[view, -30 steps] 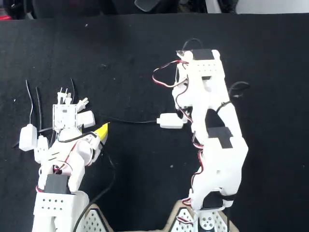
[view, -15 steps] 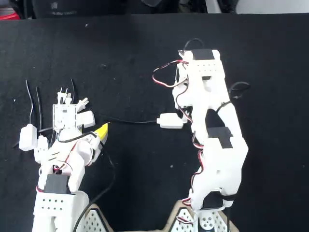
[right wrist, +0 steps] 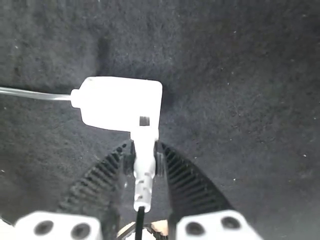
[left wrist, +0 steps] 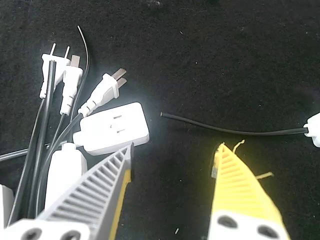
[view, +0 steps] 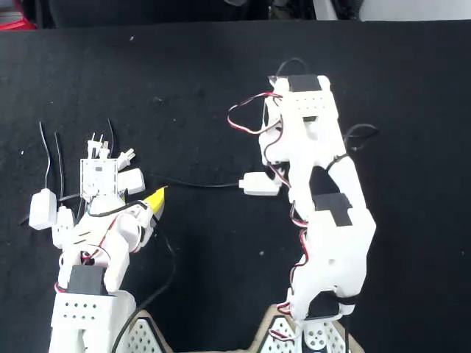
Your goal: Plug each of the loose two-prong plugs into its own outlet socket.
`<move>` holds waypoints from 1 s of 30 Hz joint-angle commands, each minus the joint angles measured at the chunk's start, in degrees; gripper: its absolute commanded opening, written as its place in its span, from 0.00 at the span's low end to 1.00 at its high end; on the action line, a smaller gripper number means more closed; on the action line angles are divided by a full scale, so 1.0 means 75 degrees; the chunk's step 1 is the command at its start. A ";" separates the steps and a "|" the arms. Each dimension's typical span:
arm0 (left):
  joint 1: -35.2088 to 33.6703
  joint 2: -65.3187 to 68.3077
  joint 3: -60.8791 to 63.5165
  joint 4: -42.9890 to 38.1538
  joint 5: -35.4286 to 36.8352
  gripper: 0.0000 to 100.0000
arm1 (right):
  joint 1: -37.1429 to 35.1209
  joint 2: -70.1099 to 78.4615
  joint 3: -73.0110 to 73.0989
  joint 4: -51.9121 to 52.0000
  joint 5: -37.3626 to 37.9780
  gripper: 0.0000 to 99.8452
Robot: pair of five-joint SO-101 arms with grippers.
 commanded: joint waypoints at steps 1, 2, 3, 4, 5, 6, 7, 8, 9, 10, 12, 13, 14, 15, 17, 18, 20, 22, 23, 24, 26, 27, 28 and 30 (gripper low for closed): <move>-0.0088 -0.0082 -0.0229 -0.0023 -0.0059 0.26 | -0.0141 -0.0557 -0.0088 -0.0117 -0.0293 0.01; -0.0088 -0.0082 -0.0229 -0.0023 -0.0059 0.26 | -0.0141 -0.0557 -0.0088 -0.0117 -0.0340 0.01; -0.0088 -0.0082 -0.0229 -0.0035 -0.0059 0.26 | -0.0152 -0.0557 -0.0088 -0.0117 -0.0363 0.01; -0.0088 -0.0082 -0.0229 -0.0047 -0.0059 0.26 | -0.0152 -0.0557 -0.0088 -0.0117 -0.0387 0.01; -0.0088 -0.0082 -0.0229 -0.0047 -0.0059 0.26 | -0.0152 -0.0557 -0.0076 -0.0117 -0.0387 0.01; -0.0088 -0.0082 -0.0229 -0.0047 -0.0059 0.26 | -0.0152 -0.0557 -0.0064 -0.0117 -0.0387 0.01; -0.0088 -0.0082 -0.0229 -0.0047 -0.0059 0.26 | -0.0141 -0.0557 -0.0029 -0.0117 -0.0387 0.01; -0.0088 -0.0082 -0.0229 -0.0047 -0.0059 0.26 | -0.0129 -0.0545 -0.0018 -0.0117 -0.0387 0.01; -0.0088 -0.0082 -0.0229 -0.0047 -0.0059 0.26 | -0.0129 -0.0486 -0.0041 -0.0117 -0.0387 0.01; -0.0088 -0.0082 -0.0229 -0.0047 -0.0059 0.26 | -0.0129 -0.0381 -0.0076 -0.0117 -0.0387 0.01; -0.0088 -0.0082 -0.0229 -0.0047 -0.0059 0.26 | -0.0152 -0.0100 -0.0158 -0.0117 -0.0363 0.01; -0.0088 -0.0082 -0.0229 -0.0047 -0.0059 0.26 | -0.0152 0.0076 -0.0240 -0.0105 -0.0375 0.01; -0.0088 -0.0082 -0.0229 -0.0047 -0.0059 0.26 | -0.0141 0.0229 -0.0369 -0.0059 -0.0387 0.01; -0.0088 -0.0082 -0.0229 -0.0035 -0.0059 0.26 | -0.0117 0.0369 -0.0510 -0.0023 -0.0387 0.01; -0.0088 -0.0082 -0.0229 -0.0035 -0.0059 0.26 | -0.0117 0.0510 -0.0779 0.0176 -0.0387 0.01; -0.0088 -0.0082 -0.0229 -0.0035 -0.0059 0.26 | -0.0129 0.0522 -0.0850 0.0246 -0.0387 0.01; -0.0088 -0.0082 -0.0229 -0.0059 -0.0059 0.26 | -0.0164 0.0510 -0.0897 0.0293 -0.0387 0.01; -0.0088 -0.0082 -0.0229 -0.0059 -0.0059 0.26 | -0.0164 0.0533 -0.0897 0.0293 -0.0387 0.01; -0.0088 -0.0094 -0.0229 -0.0047 -0.0059 0.26 | -0.0164 0.0557 -0.0885 0.0281 -0.0387 0.01; -0.0100 -0.0094 -0.0229 -0.0047 -0.0059 0.26 | -0.0152 0.0568 -0.0873 0.0270 -0.0375 0.01; -0.0100 -0.0094 -0.0229 -0.0047 -0.0059 0.26 | -0.0129 0.0568 -0.0862 0.0141 -0.0340 0.01; -0.0100 -0.0094 -0.0229 -0.0047 -0.0059 0.26 | -0.0129 0.0557 -0.0815 0.0082 -0.0328 0.01; -0.0100 -0.0094 -0.0229 -0.0047 -0.0059 0.26 | -0.0164 0.0533 -0.0744 0.0000 -0.0316 0.01; -0.0100 -0.0094 -0.0229 -0.0047 -0.0059 0.26 | -0.0281 0.0522 -0.0568 -0.0152 -0.0223 0.01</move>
